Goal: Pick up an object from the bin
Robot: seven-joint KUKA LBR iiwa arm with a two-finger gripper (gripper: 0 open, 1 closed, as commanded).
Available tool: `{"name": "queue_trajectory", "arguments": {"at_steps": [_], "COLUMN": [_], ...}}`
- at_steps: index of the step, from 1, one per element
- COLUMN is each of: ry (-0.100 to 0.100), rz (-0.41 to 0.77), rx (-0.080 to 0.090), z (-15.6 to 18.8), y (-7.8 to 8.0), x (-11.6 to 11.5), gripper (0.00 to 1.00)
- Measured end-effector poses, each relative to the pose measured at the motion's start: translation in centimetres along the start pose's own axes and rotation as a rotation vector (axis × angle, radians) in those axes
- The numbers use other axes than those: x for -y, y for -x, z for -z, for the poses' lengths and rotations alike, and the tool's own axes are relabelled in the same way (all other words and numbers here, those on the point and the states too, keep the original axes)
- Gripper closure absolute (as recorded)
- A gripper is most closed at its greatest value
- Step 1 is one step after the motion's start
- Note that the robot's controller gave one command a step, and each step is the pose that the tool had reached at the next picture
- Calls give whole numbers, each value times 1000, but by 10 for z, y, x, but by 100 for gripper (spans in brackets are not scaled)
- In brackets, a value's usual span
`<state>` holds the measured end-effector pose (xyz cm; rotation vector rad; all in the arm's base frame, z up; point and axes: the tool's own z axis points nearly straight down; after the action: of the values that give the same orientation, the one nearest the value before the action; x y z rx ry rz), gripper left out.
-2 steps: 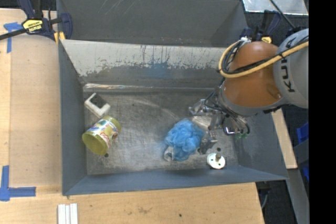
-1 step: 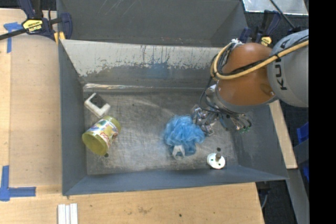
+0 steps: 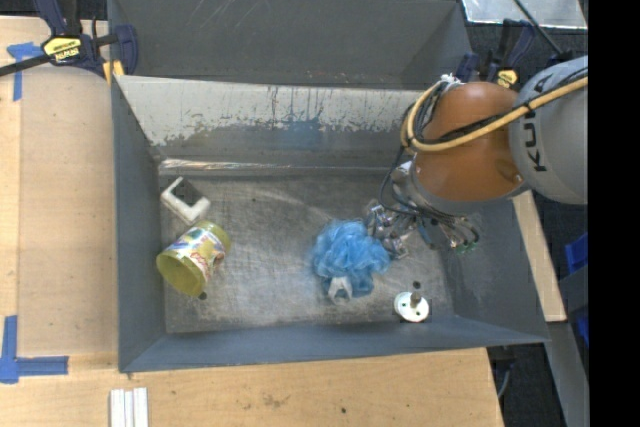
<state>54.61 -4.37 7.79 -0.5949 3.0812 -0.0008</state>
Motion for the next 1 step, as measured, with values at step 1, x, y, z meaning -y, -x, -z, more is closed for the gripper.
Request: {"name": "queue_trajectory", "arguments": {"at_steps": [1], "ry": [5], "rz": [53], "rx": [-7], "z": [43], "y": [-28], "x": [3], "gripper": [100]}}
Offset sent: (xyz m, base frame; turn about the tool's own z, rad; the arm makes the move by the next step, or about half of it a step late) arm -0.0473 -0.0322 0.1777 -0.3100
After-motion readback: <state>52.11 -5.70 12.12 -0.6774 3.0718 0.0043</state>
